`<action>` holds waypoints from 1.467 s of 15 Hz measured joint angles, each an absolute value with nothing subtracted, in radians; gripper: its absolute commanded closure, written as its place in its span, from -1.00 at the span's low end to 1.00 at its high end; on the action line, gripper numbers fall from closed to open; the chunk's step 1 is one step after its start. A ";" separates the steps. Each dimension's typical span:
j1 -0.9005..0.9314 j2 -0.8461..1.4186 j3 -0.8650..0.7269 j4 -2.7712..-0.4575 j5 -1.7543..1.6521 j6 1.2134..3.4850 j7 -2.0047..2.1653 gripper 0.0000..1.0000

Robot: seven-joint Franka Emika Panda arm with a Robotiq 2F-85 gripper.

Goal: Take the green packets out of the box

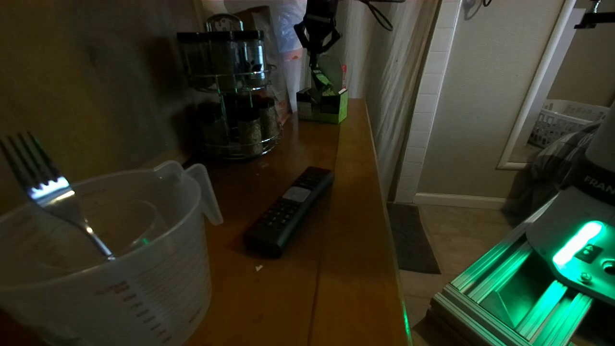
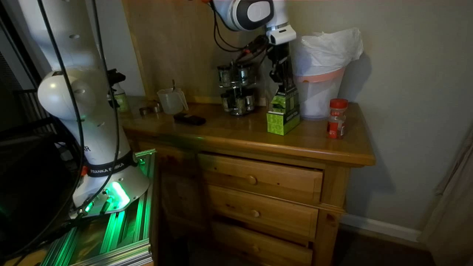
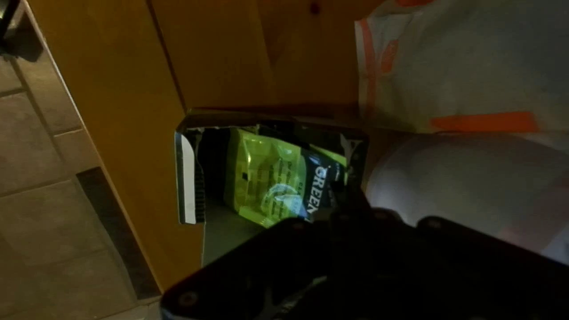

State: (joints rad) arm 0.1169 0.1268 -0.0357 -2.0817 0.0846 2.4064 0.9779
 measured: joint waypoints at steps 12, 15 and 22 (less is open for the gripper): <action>0.066 -0.087 -0.004 -2.140 0.452 2.101 0.548 1.00; 0.037 -0.145 -0.021 -2.199 0.477 2.004 0.487 1.00; 0.039 -0.215 0.059 -2.435 0.481 2.133 0.555 1.00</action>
State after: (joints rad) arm 0.0390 -0.2153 0.0586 -2.4350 0.4806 2.1327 0.5546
